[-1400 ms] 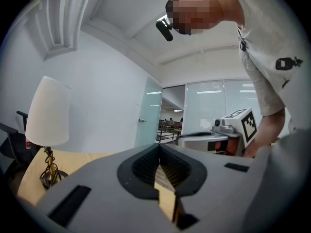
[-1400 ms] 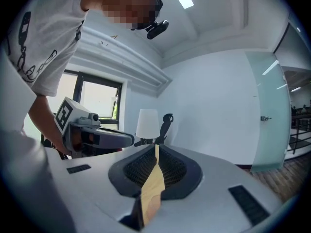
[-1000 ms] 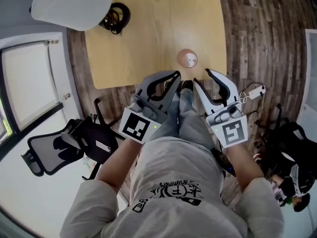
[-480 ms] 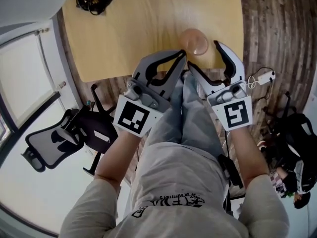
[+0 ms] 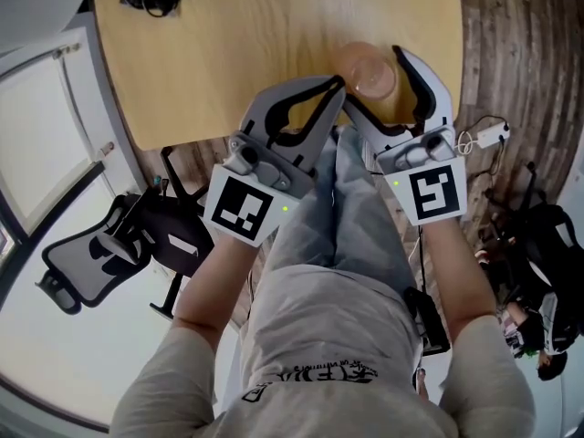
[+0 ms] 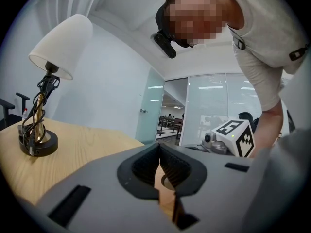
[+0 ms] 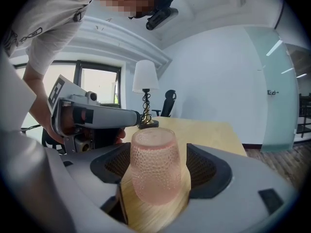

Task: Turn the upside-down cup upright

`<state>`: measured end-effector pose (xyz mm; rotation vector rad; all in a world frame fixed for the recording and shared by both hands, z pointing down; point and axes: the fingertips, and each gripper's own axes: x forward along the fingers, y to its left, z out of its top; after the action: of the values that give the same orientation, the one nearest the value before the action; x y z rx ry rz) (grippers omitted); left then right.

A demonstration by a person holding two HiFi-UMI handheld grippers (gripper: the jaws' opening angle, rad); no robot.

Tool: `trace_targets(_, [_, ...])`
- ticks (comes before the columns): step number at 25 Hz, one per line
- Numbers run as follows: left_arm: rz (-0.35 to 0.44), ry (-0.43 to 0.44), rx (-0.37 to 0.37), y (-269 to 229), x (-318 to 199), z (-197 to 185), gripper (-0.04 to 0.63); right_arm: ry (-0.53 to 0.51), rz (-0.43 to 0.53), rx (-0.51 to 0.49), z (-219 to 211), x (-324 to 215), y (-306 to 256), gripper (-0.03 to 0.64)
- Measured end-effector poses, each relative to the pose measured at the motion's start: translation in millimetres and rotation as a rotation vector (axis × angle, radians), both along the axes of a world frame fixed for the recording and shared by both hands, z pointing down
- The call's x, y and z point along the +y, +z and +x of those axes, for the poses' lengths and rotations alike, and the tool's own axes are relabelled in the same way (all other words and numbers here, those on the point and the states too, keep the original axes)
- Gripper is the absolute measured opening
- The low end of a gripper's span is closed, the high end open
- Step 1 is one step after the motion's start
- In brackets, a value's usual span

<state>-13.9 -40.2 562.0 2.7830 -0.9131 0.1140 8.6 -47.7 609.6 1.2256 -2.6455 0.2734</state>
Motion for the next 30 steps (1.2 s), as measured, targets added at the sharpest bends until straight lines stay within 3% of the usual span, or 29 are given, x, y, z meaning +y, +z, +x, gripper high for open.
trace_targets(9, [-0.017, -0.003, 0.020, -11.7, -6.2, 1.1, 0.009, -0.011, 0.034, -0.026, 1.1, -7.0, -14.1, 0.322])
trace_targets(30, [0.042, -0.019, 0.071, -172.1, 21.2, -12.4, 0.009, -0.063, 0.140, -0.064, -0.8, 17.5, -192.3, 0.321])
